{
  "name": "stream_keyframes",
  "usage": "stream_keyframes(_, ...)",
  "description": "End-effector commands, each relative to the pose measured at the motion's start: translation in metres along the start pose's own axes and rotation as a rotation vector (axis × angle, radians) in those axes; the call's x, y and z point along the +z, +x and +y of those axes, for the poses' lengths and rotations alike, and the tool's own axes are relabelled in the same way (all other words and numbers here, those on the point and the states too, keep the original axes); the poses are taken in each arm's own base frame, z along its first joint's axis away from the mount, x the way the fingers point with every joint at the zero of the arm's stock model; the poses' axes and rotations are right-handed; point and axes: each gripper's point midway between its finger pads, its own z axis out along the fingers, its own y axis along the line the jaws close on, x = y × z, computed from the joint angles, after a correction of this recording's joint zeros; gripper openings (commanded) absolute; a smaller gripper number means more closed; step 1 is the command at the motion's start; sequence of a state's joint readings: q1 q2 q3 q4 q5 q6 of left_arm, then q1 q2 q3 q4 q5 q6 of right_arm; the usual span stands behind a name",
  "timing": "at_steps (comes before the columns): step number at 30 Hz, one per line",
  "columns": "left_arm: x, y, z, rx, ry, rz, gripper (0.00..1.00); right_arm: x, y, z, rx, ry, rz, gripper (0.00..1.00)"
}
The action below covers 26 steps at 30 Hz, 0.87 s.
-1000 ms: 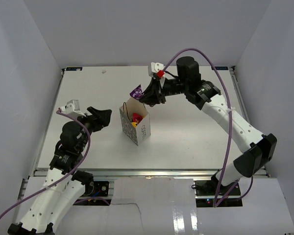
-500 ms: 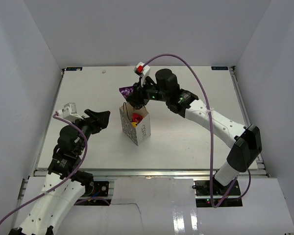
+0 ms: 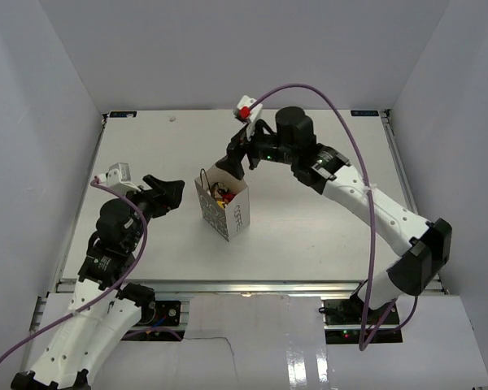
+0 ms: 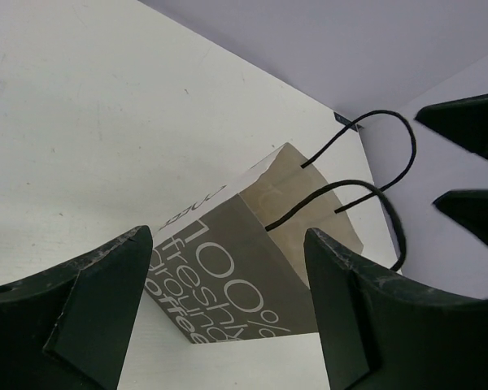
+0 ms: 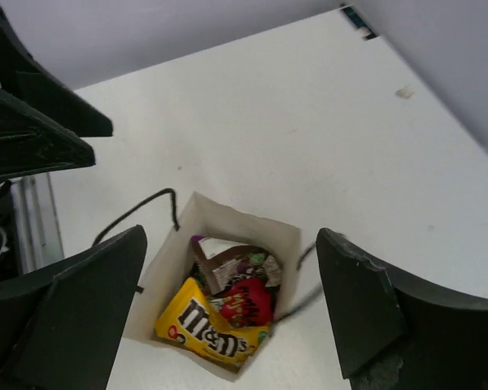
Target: Place the snacks into the paper bag
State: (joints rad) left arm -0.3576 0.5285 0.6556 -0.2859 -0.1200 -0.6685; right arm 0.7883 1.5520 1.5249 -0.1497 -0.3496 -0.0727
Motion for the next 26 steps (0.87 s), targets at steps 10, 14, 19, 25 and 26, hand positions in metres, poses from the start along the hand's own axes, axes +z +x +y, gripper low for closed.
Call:
stream_keyframes(10,-0.011,-0.04,-0.026,0.153,0.045,-0.039,0.92,-0.206,0.061,-0.188,0.131,0.846,0.137,0.9)
stream_keyframes(14,-0.006,-0.041,-0.025,0.163,0.032,-0.046,0.95,-0.258,0.106,-0.198,0.155,1.046,0.237,0.9)
stream_keyframes(19,0.003,-0.033,-0.027,0.157,0.05,-0.014,0.95,-0.284,0.119,-0.19,0.177,1.114,0.253,0.9)
stream_keyframes(25,0.006,-0.022,-0.024,0.118,0.06,0.0,0.96,-0.278,0.097,-0.19,0.132,1.058,0.215,0.9)
stream_keyframes(26,0.005,-0.02,-0.024,0.112,0.061,0.001,0.96,-0.275,0.094,-0.19,0.131,1.045,0.207,0.9)
